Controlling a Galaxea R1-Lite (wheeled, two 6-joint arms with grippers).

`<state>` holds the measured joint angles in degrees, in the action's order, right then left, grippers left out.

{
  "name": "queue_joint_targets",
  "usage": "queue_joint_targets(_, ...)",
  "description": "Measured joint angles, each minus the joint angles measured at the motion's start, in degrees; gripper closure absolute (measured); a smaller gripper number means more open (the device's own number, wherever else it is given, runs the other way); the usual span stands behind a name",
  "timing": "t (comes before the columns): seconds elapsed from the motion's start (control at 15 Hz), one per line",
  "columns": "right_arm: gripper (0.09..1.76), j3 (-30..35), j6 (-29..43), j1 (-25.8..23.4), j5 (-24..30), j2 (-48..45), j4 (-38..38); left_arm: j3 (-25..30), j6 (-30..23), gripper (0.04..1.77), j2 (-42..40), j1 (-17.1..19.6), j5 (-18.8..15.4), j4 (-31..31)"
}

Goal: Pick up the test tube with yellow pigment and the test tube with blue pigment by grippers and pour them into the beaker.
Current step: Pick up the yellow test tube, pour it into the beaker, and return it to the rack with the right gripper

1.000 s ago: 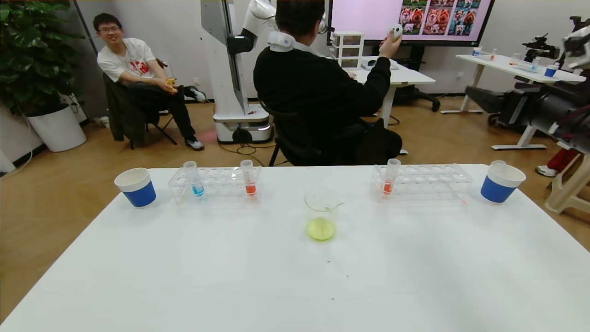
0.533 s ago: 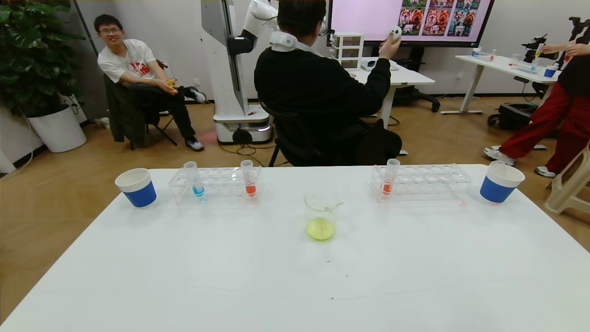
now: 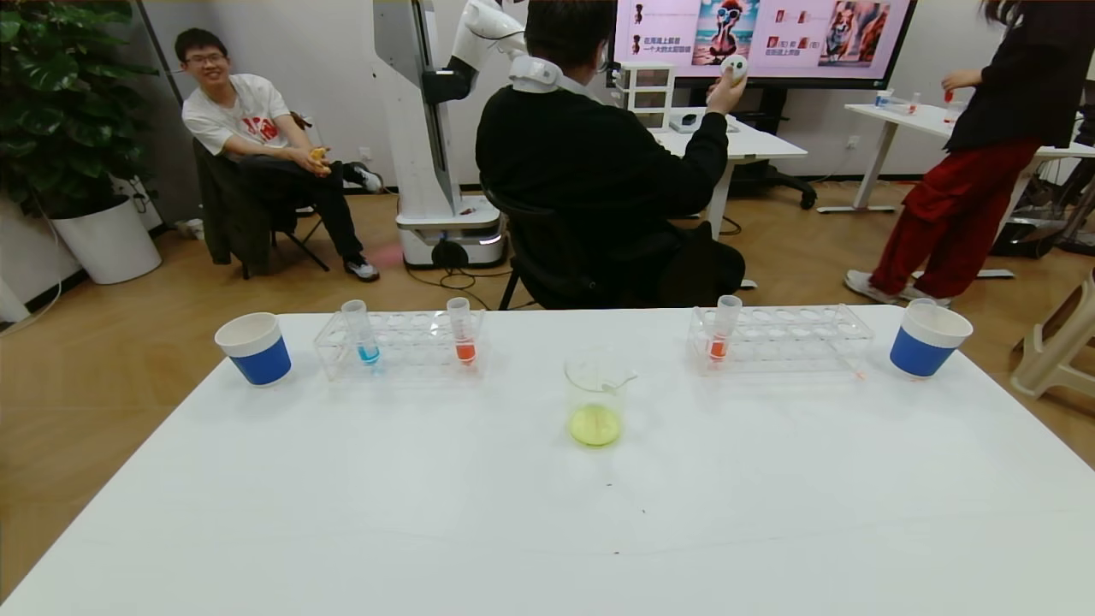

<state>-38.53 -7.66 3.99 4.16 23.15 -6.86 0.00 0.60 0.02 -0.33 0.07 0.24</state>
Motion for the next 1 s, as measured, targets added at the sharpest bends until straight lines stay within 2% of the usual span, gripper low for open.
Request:
queue_joint_targets(0.2,0.11,3.51,-0.05,-1.82,0.27,-10.06,5.3,0.0,0.02,0.07,0.0,0.0,0.02,0.02)
queue_joint_targets(0.4,0.11,12.02,-0.11,-2.97,0.96,-18.93,9.39,0.0,0.04,0.07,0.0,0.0,0.0,0.02)
queue_joint_targets(0.6,0.11,22.5,0.0,-3.39,1.16,-22.11,6.75,0.0,0.02,0.07,0.0,0.0,0.0,0.02)
queue_joint_targets(0.8,0.11,34.49,0.05,-3.47,0.69,-22.99,0.11,0.0,0.02,0.07,0.0,0.0,0.02,0.02)
queue_joint_targets(1.0,0.11,38.02,0.68,-3.44,-2.56,-23.17,7.63,0.0,0.02,0.07,0.0,0.0,0.0,0.02)
